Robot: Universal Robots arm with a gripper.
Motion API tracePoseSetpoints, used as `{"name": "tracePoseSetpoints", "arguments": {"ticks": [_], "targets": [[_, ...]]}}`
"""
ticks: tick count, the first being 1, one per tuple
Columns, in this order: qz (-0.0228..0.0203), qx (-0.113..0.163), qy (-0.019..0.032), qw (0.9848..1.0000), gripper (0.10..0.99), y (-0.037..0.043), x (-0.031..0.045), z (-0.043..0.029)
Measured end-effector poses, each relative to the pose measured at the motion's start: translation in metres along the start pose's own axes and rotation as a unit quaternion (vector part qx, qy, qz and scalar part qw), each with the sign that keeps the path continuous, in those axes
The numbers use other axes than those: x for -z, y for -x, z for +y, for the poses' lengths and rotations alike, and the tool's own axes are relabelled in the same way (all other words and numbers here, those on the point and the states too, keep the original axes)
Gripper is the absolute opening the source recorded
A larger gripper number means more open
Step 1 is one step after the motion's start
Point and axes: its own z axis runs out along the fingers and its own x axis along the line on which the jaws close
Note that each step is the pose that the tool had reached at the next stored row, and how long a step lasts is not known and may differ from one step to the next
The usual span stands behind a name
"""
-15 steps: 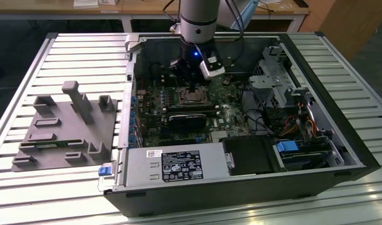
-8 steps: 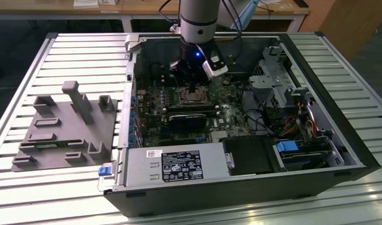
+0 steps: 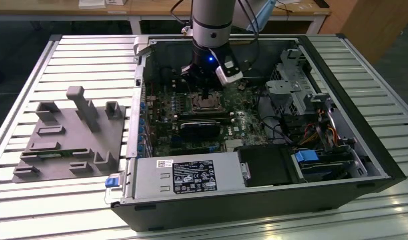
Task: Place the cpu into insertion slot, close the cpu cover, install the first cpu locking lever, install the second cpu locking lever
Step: 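Close the cpu cover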
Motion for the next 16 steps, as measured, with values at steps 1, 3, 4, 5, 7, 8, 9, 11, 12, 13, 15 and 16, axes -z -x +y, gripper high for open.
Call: {"name": "tracePoseSetpoints", "arguments": {"ticks": [1,3,4,5,7,8,9,11,12,13,15,16], "targets": [[0.0000,0.000,0.0001,1.0000,0.102,-0.0001,0.0000,0.0000],[0.0000,0.000,0.0002,1.0000,0.102,-0.0003,0.0000,-0.0001],[0.0000,0.000,0.0002,1.0000,0.102,-0.0003,0.0000,-0.0001],[0.0000,0.000,0.0002,1.0000,0.102,-0.0004,0.0000,-0.0001],[-0.0002,0.000,0.0003,1.0000,0.102,-0.0013,0.0000,-0.0001],[-0.0003,0.000,0.0002,1.0000,0.102,-0.0018,0.0000,-0.0002],[-0.0004,0.000,0.0002,1.0000,0.102,-0.0023,-0.0001,-0.0002],[-0.0006,0.000,0.0002,1.0000,0.102,-0.0034,-0.0001,-0.0002],[-0.0007,0.000,0.0002,1.0000,0.102,-0.0039,-0.0001,-0.0002],[-0.0008,0.000,0.0003,1.0000,0.102,-0.0045,-0.0001,-0.0002],[-0.0010,0.000,0.0003,1.0000,0.102,-0.0056,-0.0001,-0.0003],[-0.0011,0.000,0.0003,1.0000,0.102,-0.0061,-0.0001,-0.0003]]}}
